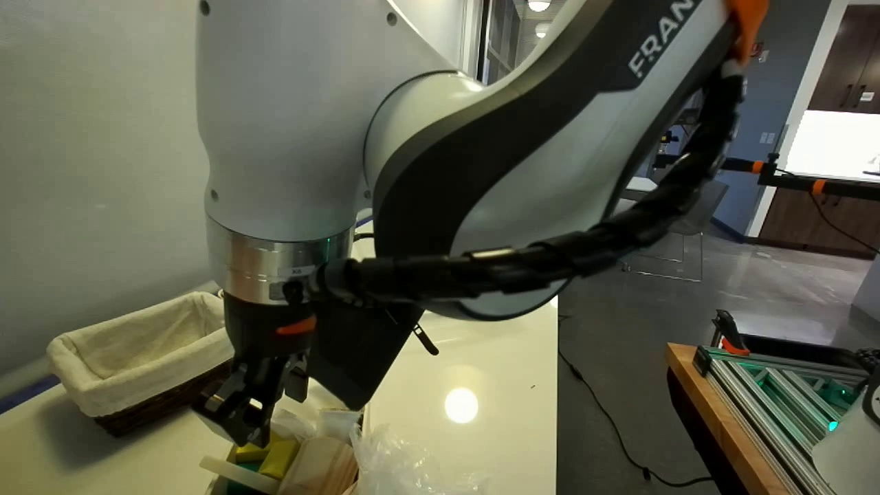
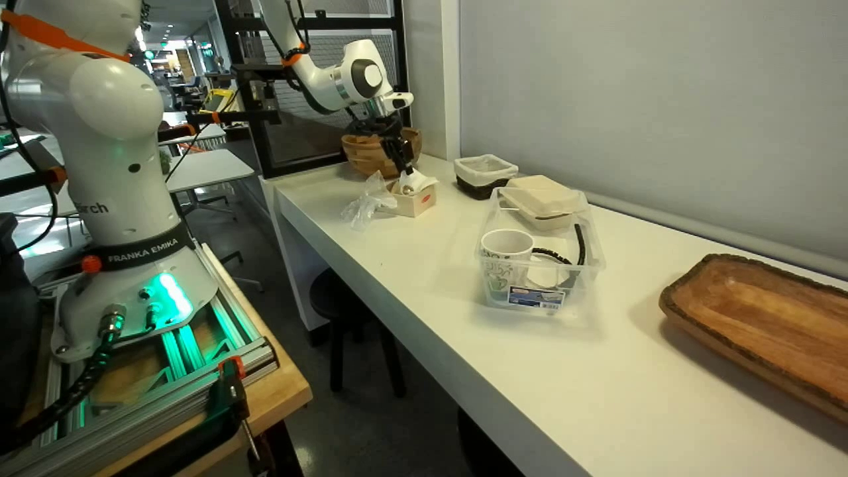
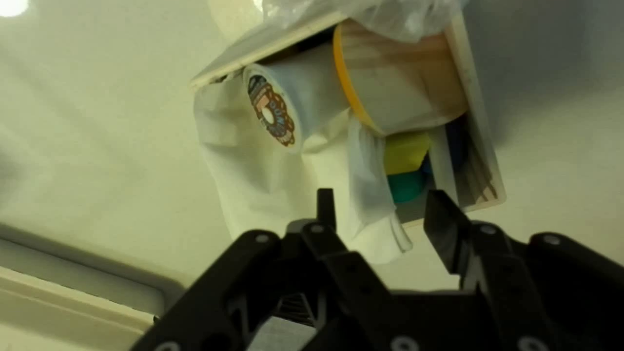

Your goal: Remove a tissue from the box

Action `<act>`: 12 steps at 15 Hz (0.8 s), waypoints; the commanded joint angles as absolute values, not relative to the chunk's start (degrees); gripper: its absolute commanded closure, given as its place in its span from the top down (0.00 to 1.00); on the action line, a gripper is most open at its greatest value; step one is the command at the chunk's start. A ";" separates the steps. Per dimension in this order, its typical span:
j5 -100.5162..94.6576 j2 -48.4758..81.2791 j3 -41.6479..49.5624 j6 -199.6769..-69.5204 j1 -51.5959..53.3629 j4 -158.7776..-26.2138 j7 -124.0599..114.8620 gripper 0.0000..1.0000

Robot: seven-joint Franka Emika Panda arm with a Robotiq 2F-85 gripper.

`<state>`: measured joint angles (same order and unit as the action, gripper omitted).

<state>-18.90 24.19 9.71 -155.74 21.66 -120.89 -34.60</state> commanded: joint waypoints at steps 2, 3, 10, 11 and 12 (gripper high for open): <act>-21.29 23.06 10.34 -150.20 22.86 -120.65 -37.46 0.52; -21.52 22.96 10.12 -149.37 22.68 -120.58 -37.58 0.51; -25.07 23.07 10.07 -149.67 22.38 -119.97 -40.38 0.24; -25.51 23.04 10.06 -149.62 22.38 -119.95 -40.75 0.30; -25.82 22.93 10.00 -149.39 22.37 -119.98 -40.97 0.27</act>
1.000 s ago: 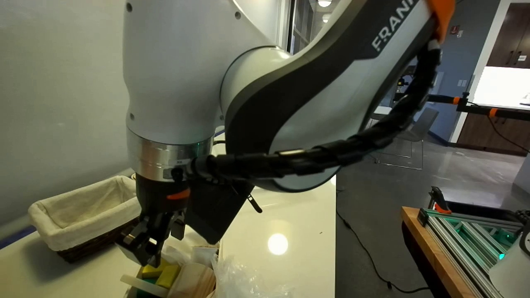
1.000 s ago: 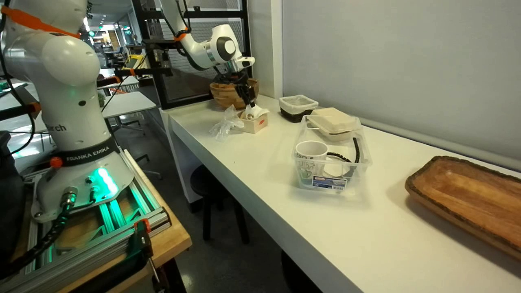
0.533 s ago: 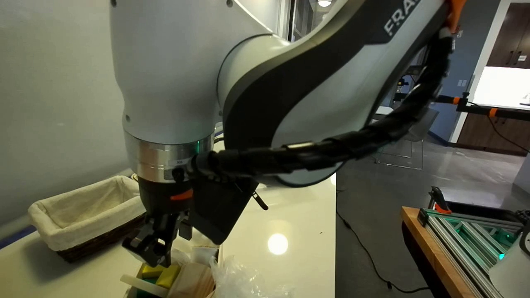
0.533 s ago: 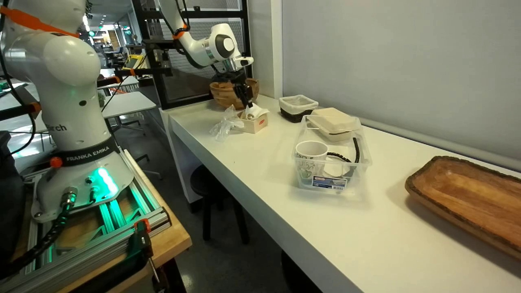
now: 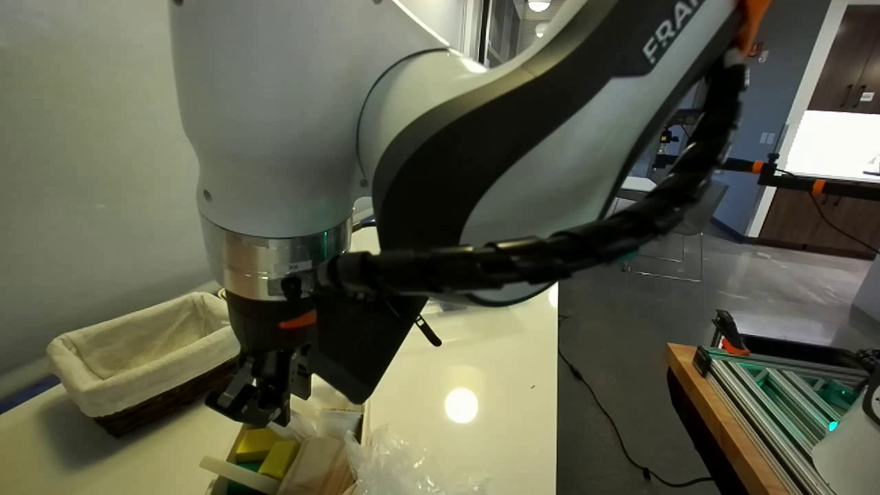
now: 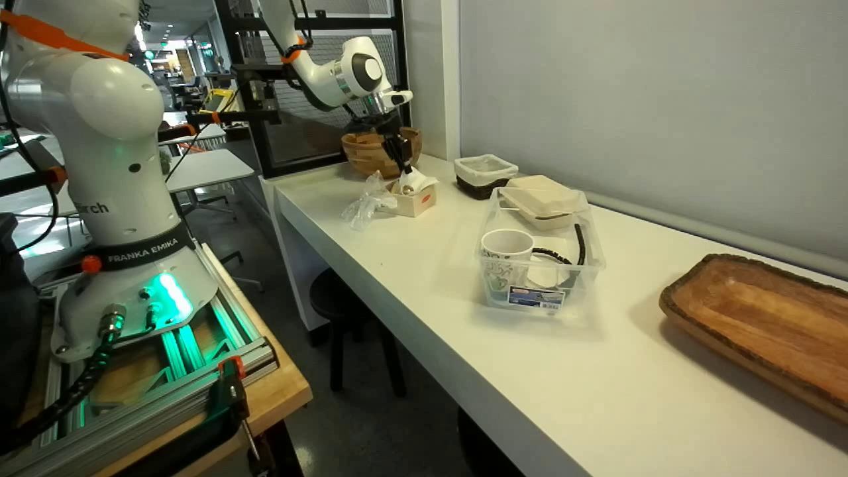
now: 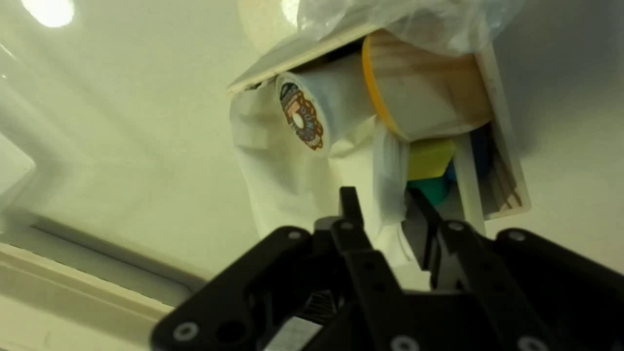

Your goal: Remove a tissue from the box

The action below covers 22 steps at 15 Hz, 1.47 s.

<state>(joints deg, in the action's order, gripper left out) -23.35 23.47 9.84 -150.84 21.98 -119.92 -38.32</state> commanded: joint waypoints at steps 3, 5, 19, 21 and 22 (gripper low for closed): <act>-26.43 22.57 9.91 -148.59 22.36 -120.15 -41.62 0.24; -26.64 22.17 9.76 -147.80 22.33 -120.31 -41.74 0.24; -29.49 22.49 7.90 -147.68 20.37 -119.88 -42.05 0.18; -29.91 22.92 8.10 -148.15 20.30 -119.75 -42.14 0.21; -29.67 23.09 7.94 -148.66 20.05 -119.81 -41.67 0.27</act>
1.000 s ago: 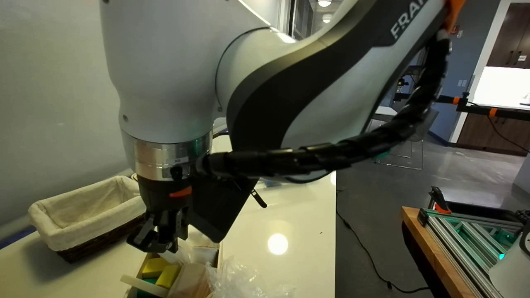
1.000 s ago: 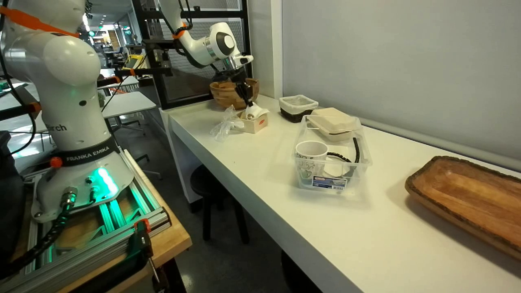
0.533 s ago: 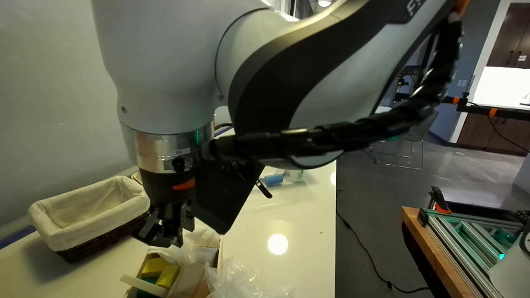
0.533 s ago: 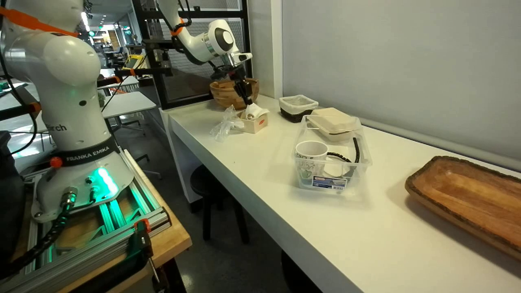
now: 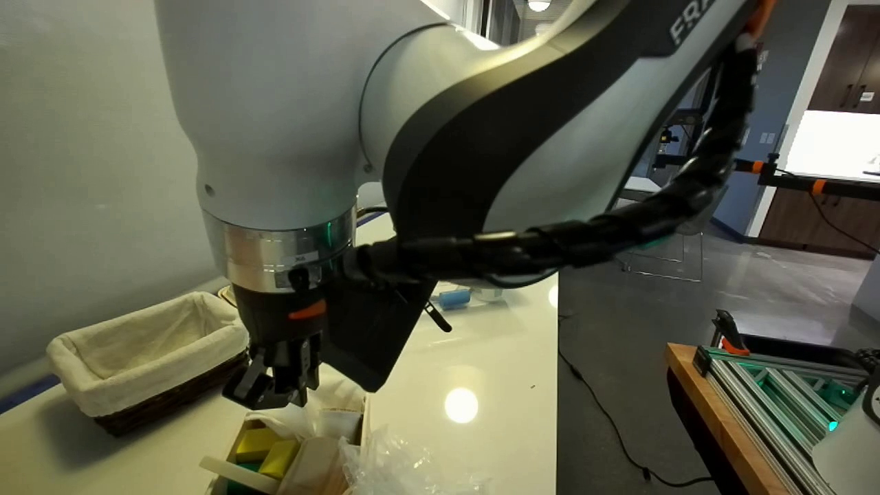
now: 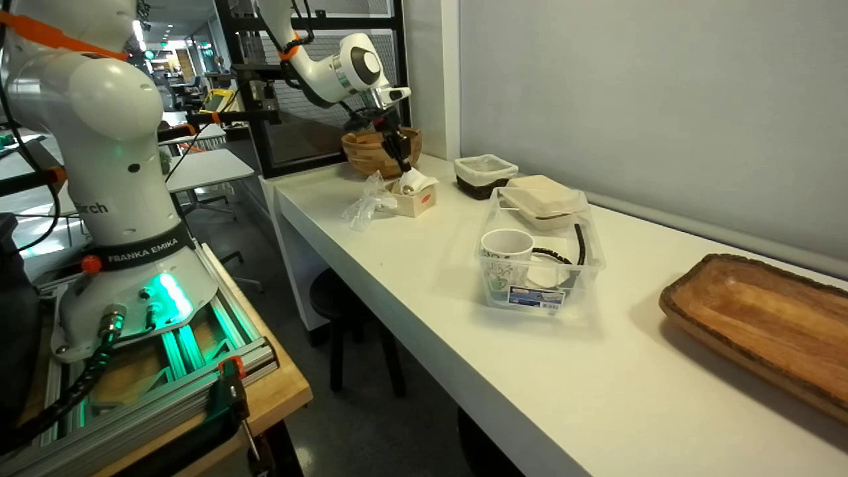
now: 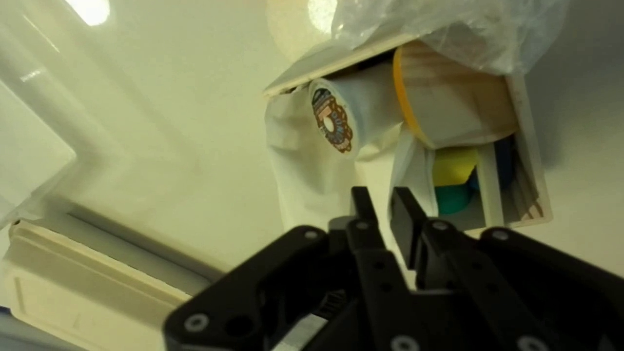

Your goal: Remove a tissue from the box

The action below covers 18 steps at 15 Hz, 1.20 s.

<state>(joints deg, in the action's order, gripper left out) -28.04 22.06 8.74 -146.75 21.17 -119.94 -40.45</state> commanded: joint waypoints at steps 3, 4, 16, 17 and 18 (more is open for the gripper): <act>-28.84 23.34 7.58 -150.90 19.55 -119.92 -40.81 0.36; -28.77 23.45 7.64 -151.77 19.52 -119.92 -40.75 0.31; -28.01 19.59 8.25 -150.84 20.05 -121.01 -41.33 0.00; -27.86 18.29 8.16 -150.86 19.87 -121.17 -41.53 0.00; -28.33 17.00 8.29 -151.17 19.80 -121.31 -42.04 0.00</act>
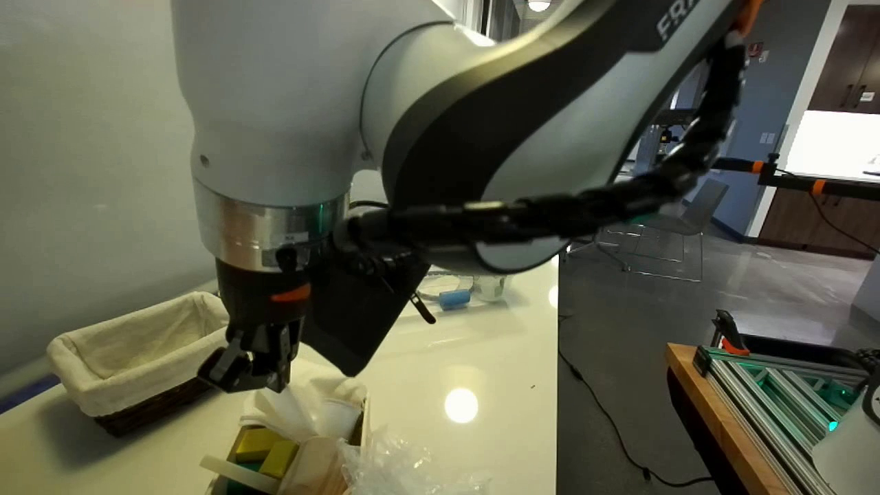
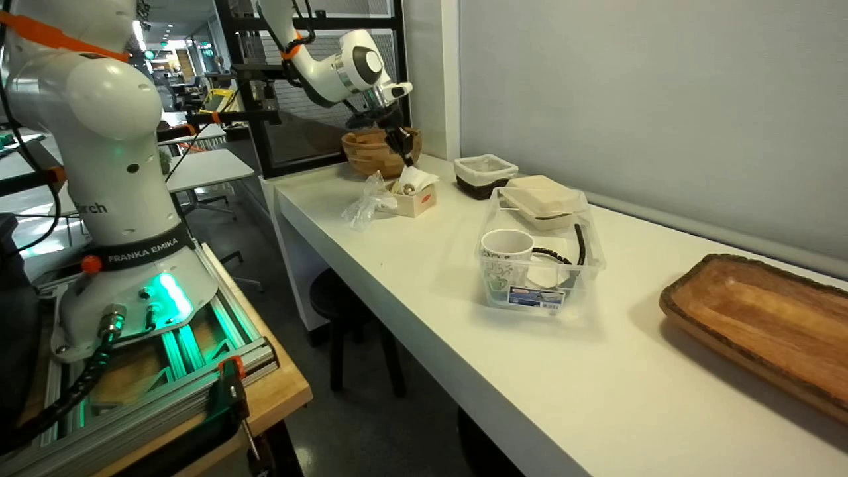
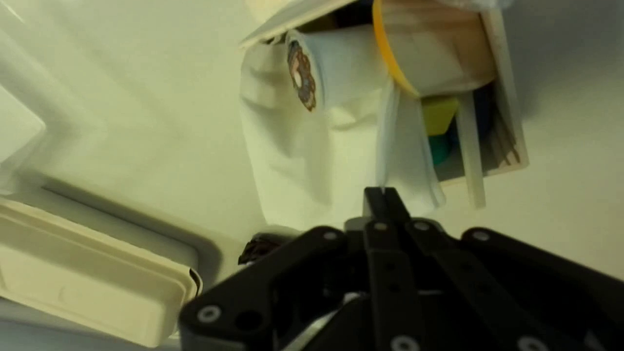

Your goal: Remove a tissue from the box

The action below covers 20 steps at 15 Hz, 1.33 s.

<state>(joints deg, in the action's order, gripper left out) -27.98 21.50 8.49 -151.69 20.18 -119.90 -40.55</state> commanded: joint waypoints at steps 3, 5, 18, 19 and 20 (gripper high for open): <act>-29.20 13.22 7.96 -151.63 18.90 -121.40 -43.65 0.00; -29.63 11.31 7.43 -152.34 17.94 -121.37 -44.42 0.00; -38.06 7.52 5.58 -129.44 9.64 -123.16 -56.80 0.00; -38.14 7.86 5.44 -127.08 9.04 -123.29 -56.95 0.00; -38.83 8.49 5.40 -125.00 8.54 -123.19 -57.77 0.00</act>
